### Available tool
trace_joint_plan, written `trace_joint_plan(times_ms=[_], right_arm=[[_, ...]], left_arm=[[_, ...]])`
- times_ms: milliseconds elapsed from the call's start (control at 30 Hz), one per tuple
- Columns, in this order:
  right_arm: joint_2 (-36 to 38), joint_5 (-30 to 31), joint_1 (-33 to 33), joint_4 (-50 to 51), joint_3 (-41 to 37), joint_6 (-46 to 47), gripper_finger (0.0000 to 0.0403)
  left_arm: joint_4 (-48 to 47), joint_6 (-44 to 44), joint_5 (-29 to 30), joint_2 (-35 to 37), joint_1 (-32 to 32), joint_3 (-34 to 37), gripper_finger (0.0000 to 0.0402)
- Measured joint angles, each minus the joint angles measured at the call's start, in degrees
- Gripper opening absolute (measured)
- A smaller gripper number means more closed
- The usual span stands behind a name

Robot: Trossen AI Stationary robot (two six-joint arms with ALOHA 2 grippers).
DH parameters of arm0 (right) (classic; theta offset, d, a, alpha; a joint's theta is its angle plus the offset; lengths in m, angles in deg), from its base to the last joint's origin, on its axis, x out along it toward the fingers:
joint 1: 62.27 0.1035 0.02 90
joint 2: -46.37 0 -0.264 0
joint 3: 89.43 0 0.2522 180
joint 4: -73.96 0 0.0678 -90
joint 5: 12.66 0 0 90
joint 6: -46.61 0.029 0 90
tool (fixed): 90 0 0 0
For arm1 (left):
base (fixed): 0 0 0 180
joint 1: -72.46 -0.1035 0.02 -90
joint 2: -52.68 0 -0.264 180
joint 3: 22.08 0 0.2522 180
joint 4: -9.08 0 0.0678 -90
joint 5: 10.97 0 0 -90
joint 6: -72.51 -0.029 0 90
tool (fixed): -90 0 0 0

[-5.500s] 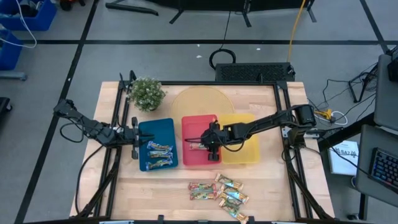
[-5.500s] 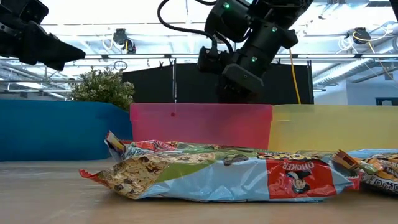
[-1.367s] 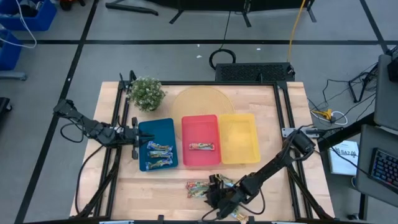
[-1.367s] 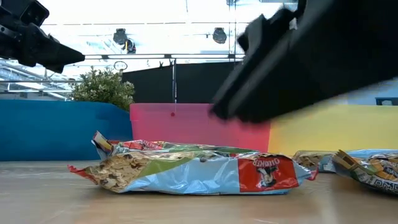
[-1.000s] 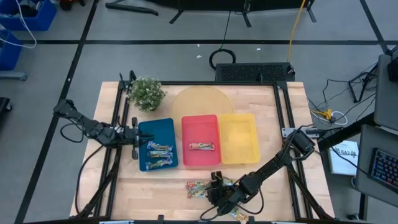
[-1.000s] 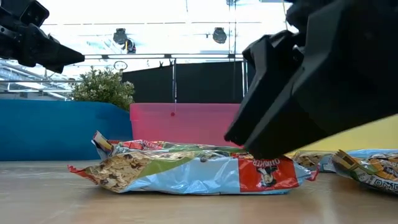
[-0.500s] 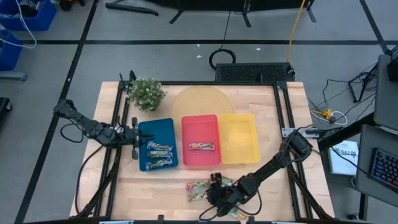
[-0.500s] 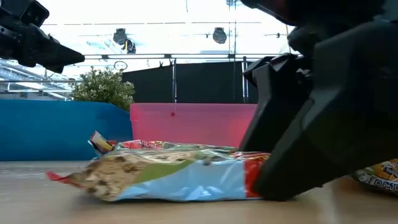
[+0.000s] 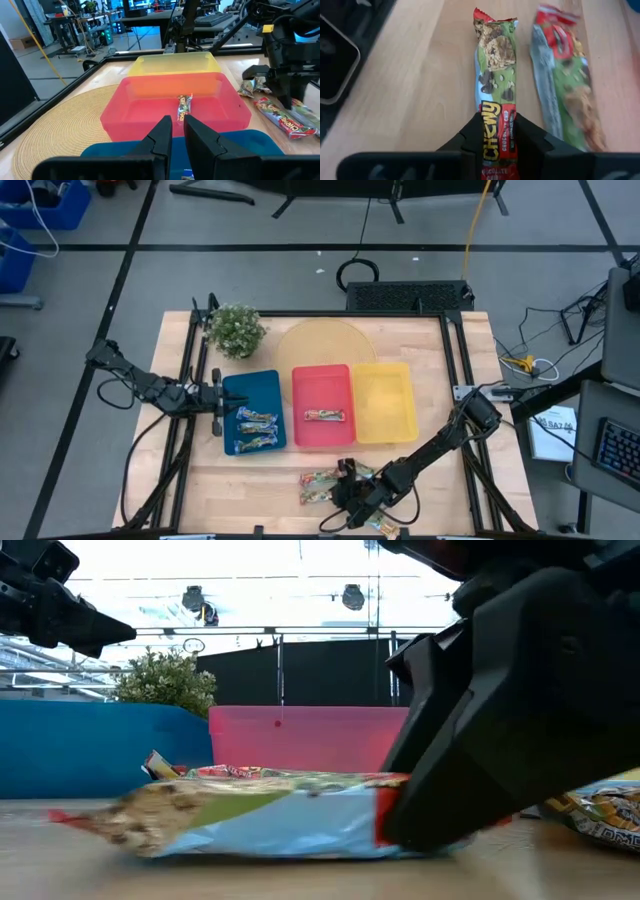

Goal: Pick and place Granola Bars by type
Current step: Put the red granola bar into the pink bin

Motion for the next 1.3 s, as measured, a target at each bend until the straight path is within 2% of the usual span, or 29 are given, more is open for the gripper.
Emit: trace_joint_plan(times_ms=[333, 467, 567, 767, 867, 1067, 1300], right_arm=[[8.7, 0.7, -0.2, -1.4, -0.1, -5.9, 0.0060], [15.0, 5.0, -1.3, -0.5, 0.0, -10.3, 0.0056], [20.1, 8.5, -4.0, 3.1, 0.0, -13.2, 0.0058], [27.4, 8.4, -14.8, 15.6, 0.0, -19.6, 0.0056], [28.1, 5.1, -21.7, 21.1, 0.1, -22.3, 0.0057], [27.7, -7.1, -33.0, 23.9, 0.1, -26.0, 0.0053], [27.6, -12.9, -39.2, 24.7, 0.0, -28.2, 0.0051]], left_arm=[[0.0, 0.0, 0.0, 0.0, 0.0, 0.0, 0.0058], [0.0, 0.0, 0.0, 0.0, 0.0, 0.0, 0.0058], [0.1, 0.0, 0.0, 0.0, 0.0, 0.0, 0.0058], [0.1, -0.7, 0.0, 0.0, 0.0, 0.0, 0.0058], [0.1, -0.9, 0.1, 0.0, 0.0, 0.0, 0.0058], [0.1, -1.0, 0.1, 0.0, 0.0, 0.0, 0.0058], [0.0, -1.0, 0.1, 0.0, 0.0, 0.0, 0.0058]])
